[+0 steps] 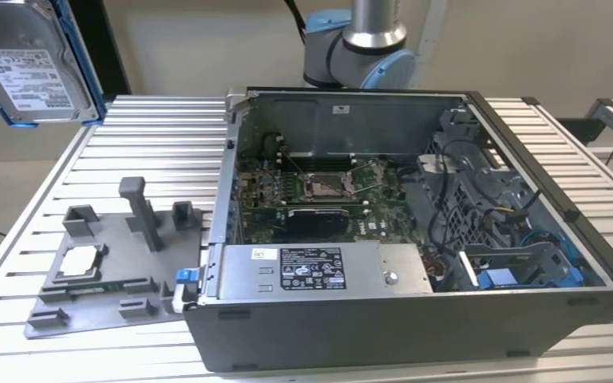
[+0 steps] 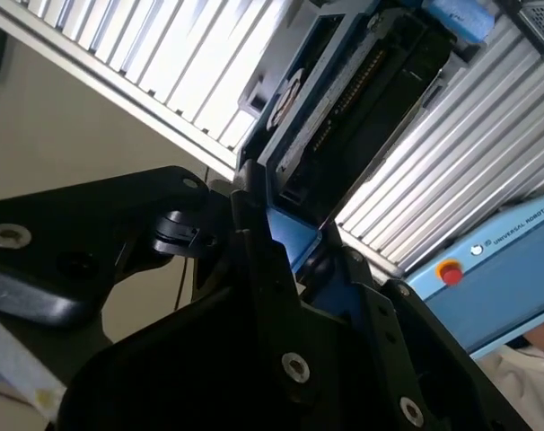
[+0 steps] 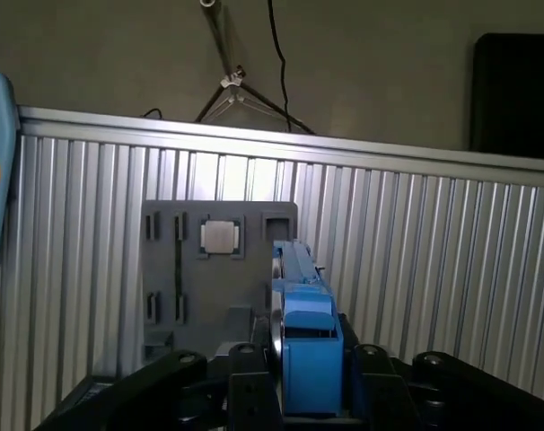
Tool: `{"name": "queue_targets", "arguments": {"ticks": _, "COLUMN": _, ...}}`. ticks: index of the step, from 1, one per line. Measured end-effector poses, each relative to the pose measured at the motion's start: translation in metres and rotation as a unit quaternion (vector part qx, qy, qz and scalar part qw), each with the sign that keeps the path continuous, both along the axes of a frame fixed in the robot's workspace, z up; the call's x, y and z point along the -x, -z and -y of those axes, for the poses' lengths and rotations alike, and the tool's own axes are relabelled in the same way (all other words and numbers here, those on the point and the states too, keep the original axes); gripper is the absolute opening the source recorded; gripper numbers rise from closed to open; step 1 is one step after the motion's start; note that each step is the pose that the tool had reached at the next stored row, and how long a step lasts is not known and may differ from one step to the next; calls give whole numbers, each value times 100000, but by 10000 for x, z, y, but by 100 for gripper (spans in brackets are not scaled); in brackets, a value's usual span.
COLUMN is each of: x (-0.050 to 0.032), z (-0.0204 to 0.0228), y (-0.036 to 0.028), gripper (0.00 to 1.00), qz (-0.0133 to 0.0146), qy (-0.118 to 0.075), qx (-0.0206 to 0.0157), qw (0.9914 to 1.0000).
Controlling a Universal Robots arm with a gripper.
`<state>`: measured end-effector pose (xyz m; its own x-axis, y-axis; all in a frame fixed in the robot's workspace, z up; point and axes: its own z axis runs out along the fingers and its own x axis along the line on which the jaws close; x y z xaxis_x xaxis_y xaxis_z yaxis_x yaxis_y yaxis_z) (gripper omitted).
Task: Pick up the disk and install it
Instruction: 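Pick up the disk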
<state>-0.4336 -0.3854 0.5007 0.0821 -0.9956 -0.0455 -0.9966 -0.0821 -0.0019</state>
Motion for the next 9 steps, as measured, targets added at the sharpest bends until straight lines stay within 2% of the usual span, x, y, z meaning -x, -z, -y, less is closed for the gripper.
{"name": "queue_targets", "arguments": {"ticks": 2, "x": 0, "z": 0, "y": -3, "gripper": 0, "qz": 1, "qy": 2, "qx": -4, "qw": 100000}}
{"name": "queue_targets", "arguments": {"ticks": 4, "x": -37, "z": 1, "y": -3, "gripper": 0, "qz": 3, "qy": -8, "qx": -11, "qw": 100000}}
{"name": "queue_targets", "arguments": {"ticks": 9, "x": -263, "z": 0, "y": -4, "gripper": 0, "qz": -95, "qy": 1, "qx": -5, "qw": 100000}}
